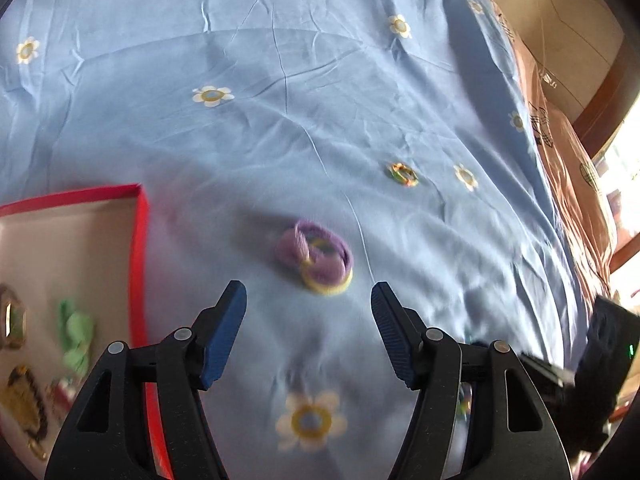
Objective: Organize jewelry
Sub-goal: 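Grasp the purple bow scrunchie with the left tool while the right tool grasps the beaded bracelet, then carry the scrunchie and beaded bracelet into the box and release both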
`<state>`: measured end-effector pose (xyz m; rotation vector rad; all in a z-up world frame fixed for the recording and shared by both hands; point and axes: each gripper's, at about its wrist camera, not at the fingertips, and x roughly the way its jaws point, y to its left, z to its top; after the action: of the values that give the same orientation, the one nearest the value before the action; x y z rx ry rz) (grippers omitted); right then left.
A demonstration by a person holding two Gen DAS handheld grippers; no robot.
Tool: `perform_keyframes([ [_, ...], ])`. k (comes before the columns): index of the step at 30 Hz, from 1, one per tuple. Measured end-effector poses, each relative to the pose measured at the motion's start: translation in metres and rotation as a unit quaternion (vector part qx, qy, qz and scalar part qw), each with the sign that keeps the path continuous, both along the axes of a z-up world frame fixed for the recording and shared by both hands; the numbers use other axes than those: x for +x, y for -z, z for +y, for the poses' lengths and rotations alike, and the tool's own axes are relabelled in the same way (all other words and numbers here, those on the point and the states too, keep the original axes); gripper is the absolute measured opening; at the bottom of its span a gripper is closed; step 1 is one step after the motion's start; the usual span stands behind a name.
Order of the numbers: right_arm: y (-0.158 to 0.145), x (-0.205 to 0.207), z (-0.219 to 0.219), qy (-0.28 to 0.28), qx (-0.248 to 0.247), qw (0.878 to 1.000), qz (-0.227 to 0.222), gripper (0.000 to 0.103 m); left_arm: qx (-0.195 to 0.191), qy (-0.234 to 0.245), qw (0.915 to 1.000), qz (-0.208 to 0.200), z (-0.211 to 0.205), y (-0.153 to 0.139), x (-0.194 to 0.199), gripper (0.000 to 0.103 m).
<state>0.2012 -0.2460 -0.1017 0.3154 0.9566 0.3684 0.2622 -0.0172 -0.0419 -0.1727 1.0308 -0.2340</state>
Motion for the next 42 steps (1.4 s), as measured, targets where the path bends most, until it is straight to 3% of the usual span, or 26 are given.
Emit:
perform_keyframes([
  [3,0.001,0.002,0.001,-0.001,-0.004,1.000,-0.003,0.038,-0.005,-0.004,0.9999,0.008,-0.002,0.008,0.014,0.063],
  [7,0.001,0.002,0.004,-0.004,-0.021,1.000,-0.009,0.027,-0.010,0.001,0.9997,0.021,-0.005,0.020,0.024,0.022],
  [8,0.002,0.001,0.003,-0.005,-0.023,1.000,-0.010,0.016,-0.015,0.003,0.9996,0.024,-0.004,0.022,0.023,0.019],
  [9,0.002,0.001,0.003,-0.006,-0.021,1.000,-0.009,0.012,-0.012,0.001,0.9997,0.021,-0.003,0.022,0.022,0.017],
  [11,0.001,0.000,0.003,-0.007,-0.022,1.000,-0.013,0.012,-0.012,0.004,0.9998,0.017,-0.003,0.020,0.018,0.007],
  [26,-0.051,-0.027,0.015,-0.019,0.006,0.996,-0.082,0.012,-0.030,0.006,0.9993,-0.022,0.023,-0.020,-0.049,0.004],
  [42,-0.076,-0.049,0.057,-0.066,0.013,0.992,-0.107,0.012,-0.042,-0.051,0.9973,-0.033,0.082,-0.030,-0.117,0.004],
])
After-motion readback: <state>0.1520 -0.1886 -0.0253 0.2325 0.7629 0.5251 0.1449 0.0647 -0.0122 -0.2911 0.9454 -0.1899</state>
